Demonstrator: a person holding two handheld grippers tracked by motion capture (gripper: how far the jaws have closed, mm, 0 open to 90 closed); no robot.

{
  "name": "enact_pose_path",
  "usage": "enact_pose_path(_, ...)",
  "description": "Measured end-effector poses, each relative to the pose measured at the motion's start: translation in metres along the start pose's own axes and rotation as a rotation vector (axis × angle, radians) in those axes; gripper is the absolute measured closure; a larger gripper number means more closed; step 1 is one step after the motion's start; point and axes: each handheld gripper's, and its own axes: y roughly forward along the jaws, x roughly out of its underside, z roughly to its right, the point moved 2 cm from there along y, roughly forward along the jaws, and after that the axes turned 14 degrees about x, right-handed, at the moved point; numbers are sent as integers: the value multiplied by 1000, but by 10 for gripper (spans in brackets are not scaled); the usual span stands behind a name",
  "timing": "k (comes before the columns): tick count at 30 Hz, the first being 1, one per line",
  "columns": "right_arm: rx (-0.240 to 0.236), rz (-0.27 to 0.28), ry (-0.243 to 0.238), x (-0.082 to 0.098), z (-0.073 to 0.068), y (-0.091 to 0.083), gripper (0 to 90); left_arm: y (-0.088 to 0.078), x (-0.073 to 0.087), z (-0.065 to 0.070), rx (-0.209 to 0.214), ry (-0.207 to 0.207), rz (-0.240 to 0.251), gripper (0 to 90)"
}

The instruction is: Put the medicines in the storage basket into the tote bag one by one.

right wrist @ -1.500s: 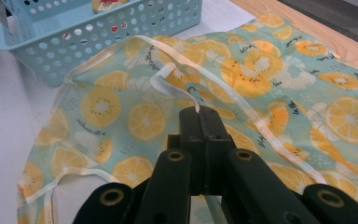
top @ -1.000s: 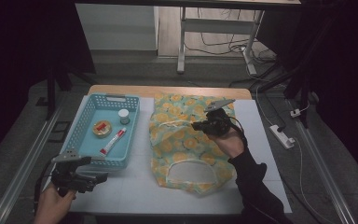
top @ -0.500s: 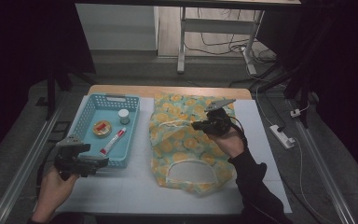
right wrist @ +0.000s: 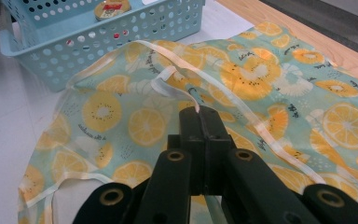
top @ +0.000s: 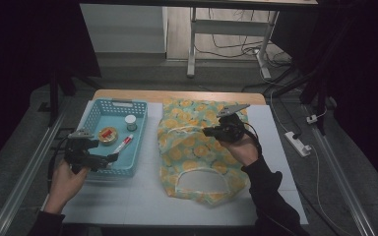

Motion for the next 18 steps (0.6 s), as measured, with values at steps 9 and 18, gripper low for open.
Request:
enact_pose_path(9, -2, -1, -4, 0, -1, 0, 900, 10, -19, -15, -43, -19, -35, 2)
enact_pose_path(18, -4, 2, -6, -1, -2, 0, 900, 24, -37, -31, -53, -24, -59, 1)
